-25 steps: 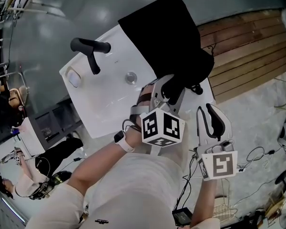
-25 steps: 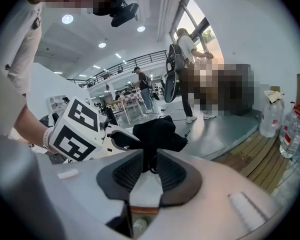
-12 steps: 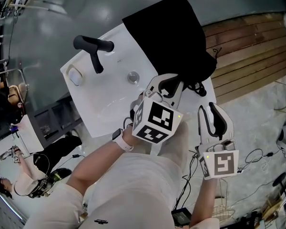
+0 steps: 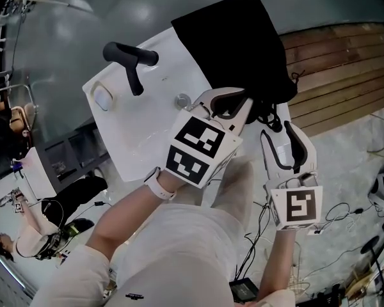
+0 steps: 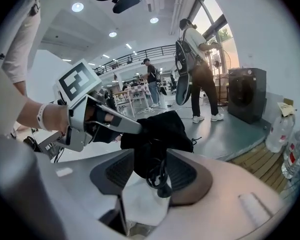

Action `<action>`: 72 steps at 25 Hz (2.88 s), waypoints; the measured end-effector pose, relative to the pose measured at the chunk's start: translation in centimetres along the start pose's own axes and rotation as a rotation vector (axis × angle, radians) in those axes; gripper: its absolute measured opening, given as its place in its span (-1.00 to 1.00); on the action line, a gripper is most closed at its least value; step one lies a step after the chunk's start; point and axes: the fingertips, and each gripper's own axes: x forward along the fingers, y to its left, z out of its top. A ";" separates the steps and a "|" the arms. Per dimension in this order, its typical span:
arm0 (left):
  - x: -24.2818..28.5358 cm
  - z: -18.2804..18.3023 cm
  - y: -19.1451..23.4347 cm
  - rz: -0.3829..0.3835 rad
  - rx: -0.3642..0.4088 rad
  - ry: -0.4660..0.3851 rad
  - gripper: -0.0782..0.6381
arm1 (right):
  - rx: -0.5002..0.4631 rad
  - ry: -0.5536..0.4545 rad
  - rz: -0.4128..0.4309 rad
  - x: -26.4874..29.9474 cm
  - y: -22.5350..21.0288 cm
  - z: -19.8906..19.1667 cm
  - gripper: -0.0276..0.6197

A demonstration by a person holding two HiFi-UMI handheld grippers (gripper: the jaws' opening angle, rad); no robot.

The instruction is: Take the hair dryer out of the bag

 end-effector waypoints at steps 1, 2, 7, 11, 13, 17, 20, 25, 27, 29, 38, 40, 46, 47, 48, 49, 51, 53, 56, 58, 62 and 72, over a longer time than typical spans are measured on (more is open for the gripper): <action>0.0 0.0 0.1 -0.001 -0.002 0.001 -0.72 | 0.001 0.008 0.001 0.4 -0.1 0.0 -0.26; 0.1 0.0 0.2 -0.001 -0.005 0.002 -0.72 | 0.005 0.016 0.001 0.9 -0.2 -0.1 -0.24; 0.4 -0.2 0.6 0.005 -0.032 -0.008 -0.72 | 0.035 0.065 -0.006 3.2 -0.9 -1.3 -0.15; 0.6 -0.2 1.2 0.010 -0.070 -0.015 -0.71 | 0.078 0.092 -0.017 4.8 -1.7 -1.9 -0.10; 0.7 -0.2 1.5 0.010 -0.085 -0.019 -0.72 | 0.102 0.102 -0.012 5.6 -1.9 -2.0 -0.09; 1.0 -0.2 1.8 0.011 -0.094 -0.018 -0.72 | 0.145 0.129 -0.019 7.3 -2.4 -2.3 -0.09; 1.2 -0.2 2.1 0.017 -0.094 -0.019 -0.72 | 0.161 0.157 -0.018 8.6 -2.8 -2.8 -0.09; 1.2 -0.2 2.2 0.028 -0.090 -0.018 -0.72 | 0.174 0.186 -0.008 9.8 -2.7 -3.1 -0.09; 1.1 -0.3 2.4 0.029 -0.096 -0.018 -0.71 | 0.168 0.207 -0.012 10.1 -2.6 -3.4 -0.09; 1.2 -0.3 2.5 0.028 -0.098 -0.021 -0.72 | 0.153 0.243 -0.015 10.5 -2.6 -3.9 -0.09; 1.4 -0.3 2.5 0.031 -0.084 -0.013 -0.72 | 0.139 0.322 -0.057 10.9 -2.8 -4.8 -0.20; 1.4 -0.3 2.5 0.036 -0.071 -0.007 -0.72 | 0.131 0.307 -0.064 10.8 -2.8 -4.7 -0.22; 1.3 -0.6 3.0 0.054 -0.041 0.003 -0.71 | 0.129 0.276 -0.058 10.4 -2.5 -4.4 -0.25; 1.3 -0.7 3.1 0.055 -0.041 0.004 -0.71 | 0.124 0.275 -0.057 10.3 -2.5 -4.3 -0.25; 1.4 -0.8 3.2 0.056 -0.041 0.004 -0.71 | 0.120 0.276 -0.057 10.1 -2.4 -4.4 -0.25; 1.4 -0.9 3.3 0.057 -0.041 0.006 -0.71 | 0.119 0.277 -0.057 10.0 -2.3 -4.4 -0.26; 1.4 -1.2 3.4 0.060 -0.034 0.008 -0.71 | 0.125 0.276 -0.062 9.6 -2.2 -4.5 -0.26; 1.4 -1.3 3.3 0.064 -0.018 0.007 -0.72 | 0.142 0.274 -0.067 9.1 -2.2 -4.7 -0.26; 1.2 -1.2 3.1 0.073 0.003 -0.005 -0.71 | 0.164 0.273 -0.073 8.4 -2.2 -4.8 -0.26; 1.1 -1.2 3.0 0.075 0.009 -0.010 -0.71 | 0.157 0.276 -0.083 7.7 -2.2 -4.9 -0.26; 1.0 -1.1 2.9 0.073 0.018 -0.014 -0.72 | 0.156 0.282 -0.099 6.3 -2.0 -5.2 -0.26; 0.2 -1.4 2.6 0.087 0.047 -0.027 -0.71 | 0.185 0.277 -0.123 3.2 -1.7 -6.3 -0.26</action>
